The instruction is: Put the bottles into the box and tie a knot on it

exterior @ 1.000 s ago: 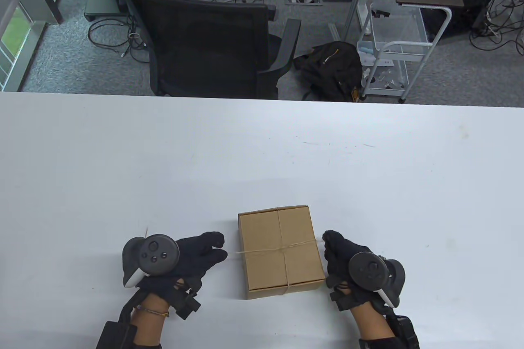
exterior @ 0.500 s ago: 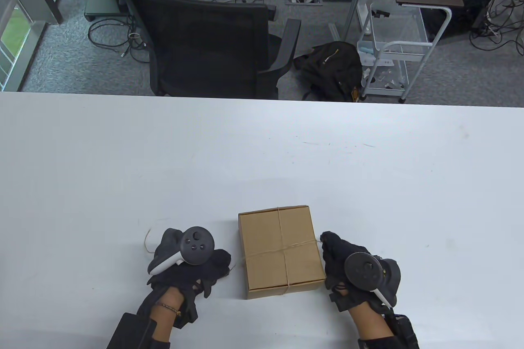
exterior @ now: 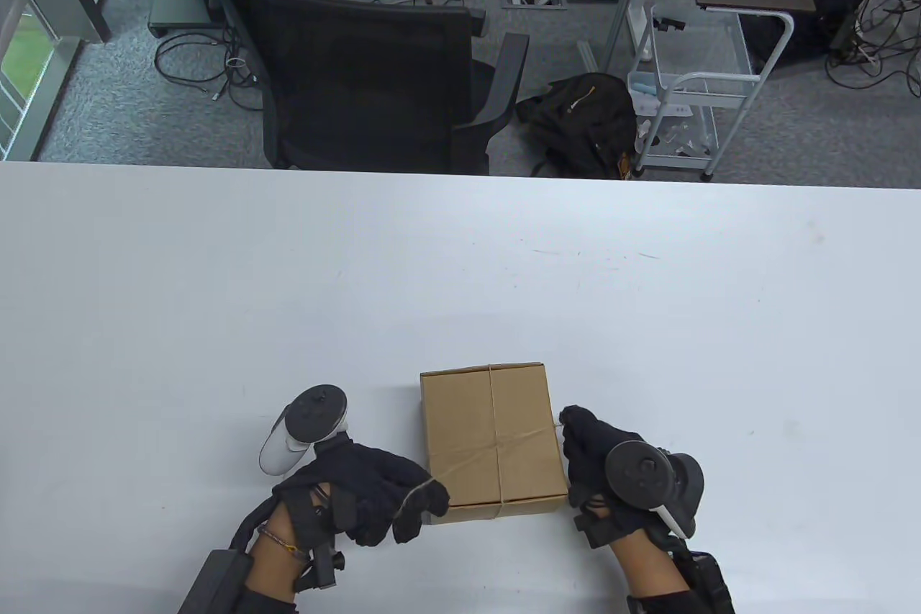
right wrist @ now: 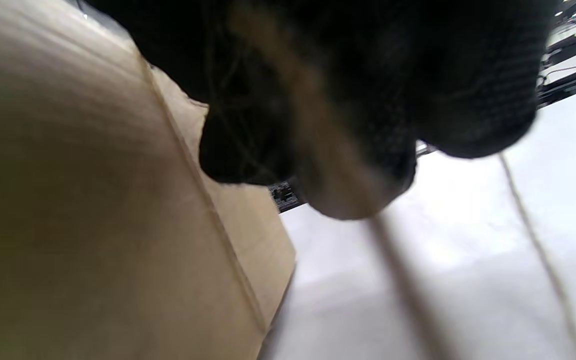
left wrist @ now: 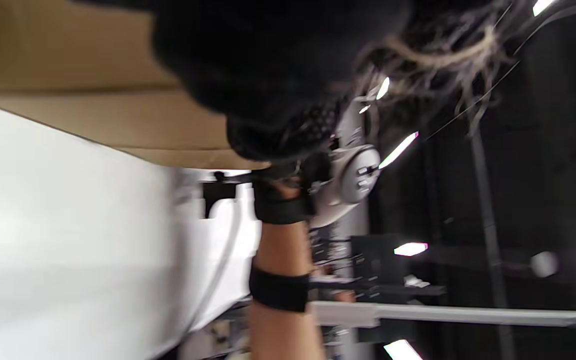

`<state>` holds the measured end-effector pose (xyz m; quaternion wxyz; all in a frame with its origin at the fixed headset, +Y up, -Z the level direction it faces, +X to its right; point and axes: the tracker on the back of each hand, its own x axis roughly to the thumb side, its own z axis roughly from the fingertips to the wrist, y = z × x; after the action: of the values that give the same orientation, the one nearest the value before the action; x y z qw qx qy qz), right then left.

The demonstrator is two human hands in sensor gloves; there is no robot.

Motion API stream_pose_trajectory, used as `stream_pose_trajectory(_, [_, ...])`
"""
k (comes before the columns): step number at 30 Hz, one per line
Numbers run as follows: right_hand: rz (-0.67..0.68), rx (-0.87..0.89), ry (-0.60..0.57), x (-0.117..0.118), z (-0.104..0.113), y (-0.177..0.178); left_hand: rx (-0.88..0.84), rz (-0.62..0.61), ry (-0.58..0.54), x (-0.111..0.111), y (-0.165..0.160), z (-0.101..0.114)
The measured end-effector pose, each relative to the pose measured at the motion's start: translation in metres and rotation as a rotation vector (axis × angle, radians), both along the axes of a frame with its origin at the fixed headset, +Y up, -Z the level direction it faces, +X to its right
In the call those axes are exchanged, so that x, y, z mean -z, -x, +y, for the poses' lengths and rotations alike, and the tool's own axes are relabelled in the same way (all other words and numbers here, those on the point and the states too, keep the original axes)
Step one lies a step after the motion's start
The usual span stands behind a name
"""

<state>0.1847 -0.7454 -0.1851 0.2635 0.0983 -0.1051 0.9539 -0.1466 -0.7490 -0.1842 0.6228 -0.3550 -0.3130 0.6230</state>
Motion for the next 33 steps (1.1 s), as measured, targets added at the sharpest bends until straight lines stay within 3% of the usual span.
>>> stream_pose_trajectory(4, [0.055, 0.086, 0.071, 0.002, -0.004, 0.001, -0.184, 0.057, 0.066, -0.001, 0.001, -0.002])
stream_pose_trajectory(7, [0.071, 0.352, 0.196, 0.004, -0.008, -0.011, -0.236, 0.072, 0.071, -0.001, 0.004, -0.002])
stream_pose_trajectory(10, [0.100, 0.622, 0.241, 0.007, -0.007, -0.027, -0.278, 0.063, 0.088, -0.001, 0.005, -0.003])
stream_pose_trajectory(15, [0.340, 0.967, 0.313, 0.015, -0.004, -0.042, -0.284, 0.081, 0.117, 0.000, 0.004, -0.007])
stream_pose_trajectory(18, [0.535, 1.093, 0.459, 0.017, -0.003, -0.039, -0.266, 0.091, 0.119, 0.001, 0.004, -0.009])
stream_pose_trajectory(22, [0.574, 0.777, 0.477, 0.015, 0.009, -0.036, -0.260, 0.123, 0.129, 0.003, 0.008, -0.011])
stream_pose_trajectory(26, [0.405, 0.164, 0.492, 0.006, 0.017, -0.027, -0.244, 0.133, 0.146, 0.003, 0.009, -0.011])
stream_pose_trajectory(29, [0.353, -0.120, 0.565, 0.006, 0.005, -0.011, -0.223, 0.136, 0.145, 0.002, 0.007, -0.011])
stream_pose_trajectory(33, [0.329, -0.168, 0.648, 0.013, -0.016, -0.001, -0.194, 0.144, 0.132, 0.002, 0.006, -0.012])
